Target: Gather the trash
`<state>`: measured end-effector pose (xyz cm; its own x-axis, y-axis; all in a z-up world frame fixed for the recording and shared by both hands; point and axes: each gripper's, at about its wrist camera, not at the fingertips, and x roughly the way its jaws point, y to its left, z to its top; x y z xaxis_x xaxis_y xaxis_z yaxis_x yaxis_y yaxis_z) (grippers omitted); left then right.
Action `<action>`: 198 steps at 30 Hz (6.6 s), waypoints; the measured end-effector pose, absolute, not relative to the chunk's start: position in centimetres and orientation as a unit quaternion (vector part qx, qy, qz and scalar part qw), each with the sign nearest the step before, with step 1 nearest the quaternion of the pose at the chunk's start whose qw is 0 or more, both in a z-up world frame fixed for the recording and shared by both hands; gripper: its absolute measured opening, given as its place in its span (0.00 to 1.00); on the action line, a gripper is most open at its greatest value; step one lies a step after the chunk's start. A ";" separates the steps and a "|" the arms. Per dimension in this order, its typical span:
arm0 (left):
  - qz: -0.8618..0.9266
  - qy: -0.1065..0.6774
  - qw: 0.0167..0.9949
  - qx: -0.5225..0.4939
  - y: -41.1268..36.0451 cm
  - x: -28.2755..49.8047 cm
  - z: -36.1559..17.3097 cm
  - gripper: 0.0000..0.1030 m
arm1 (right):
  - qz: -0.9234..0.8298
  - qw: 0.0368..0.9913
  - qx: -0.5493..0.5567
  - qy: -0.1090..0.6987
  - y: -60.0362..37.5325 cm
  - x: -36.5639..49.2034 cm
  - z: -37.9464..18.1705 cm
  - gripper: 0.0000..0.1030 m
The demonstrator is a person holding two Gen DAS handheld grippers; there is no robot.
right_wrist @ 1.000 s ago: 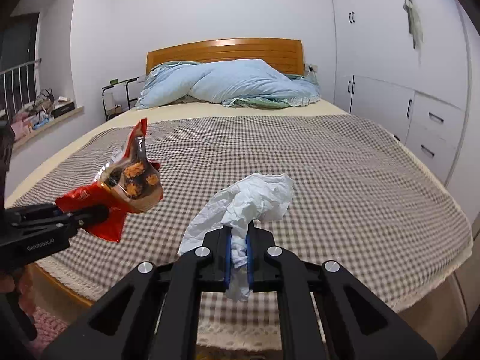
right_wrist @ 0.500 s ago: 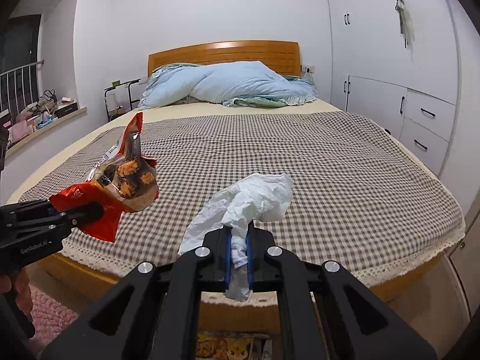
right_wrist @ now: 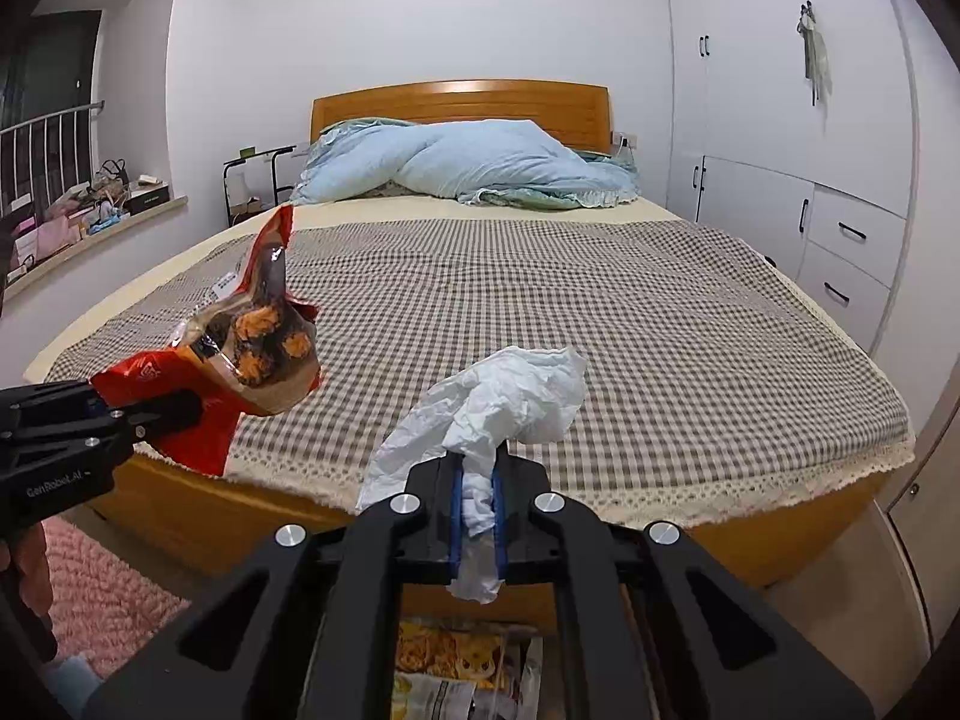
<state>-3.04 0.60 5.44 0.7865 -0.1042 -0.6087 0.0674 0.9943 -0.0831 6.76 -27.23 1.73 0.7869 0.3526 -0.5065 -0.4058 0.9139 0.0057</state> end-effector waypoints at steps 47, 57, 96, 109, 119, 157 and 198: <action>-0.068 0.482 0.873 -0.034 -1.1 -5.5 -10.4 0.19 | 0.203 0.880 -0.090 0.420 -26.7 3.0 -11.1 0.07; -0.074 0.523 0.848 -0.049 -0.8 -4.0 -14.6 0.19 | 0.191 0.858 -0.089 0.469 -27.0 4.2 -14.4 0.07; -0.080 0.698 0.710 -0.052 -1.5 1.7 -31.7 0.19 | 0.184 0.723 -0.147 0.650 -22.2 10.8 -28.4 0.07; -0.084 0.705 0.702 -0.054 -1.3 2.1 -32.6 0.20 | 0.189 0.707 -0.151 0.665 -21.9 11.2 -29.7 0.08; -0.088 0.699 0.706 -0.067 -0.8 1.8 -31.8 0.26 | 0.189 0.703 -0.148 0.670 -22.5 11.2 -29.9 0.10; -0.054 0.582 0.805 -0.097 1.7 -2.9 -22.9 0.93 | 0.180 0.780 -0.120 0.588 -24.8 7.9 -22.8 0.89; -0.067 0.446 0.884 -0.121 3.6 -6.8 -12.5 0.93 | 0.199 0.849 -0.097 0.480 -26.6 2.9 -13.6 0.89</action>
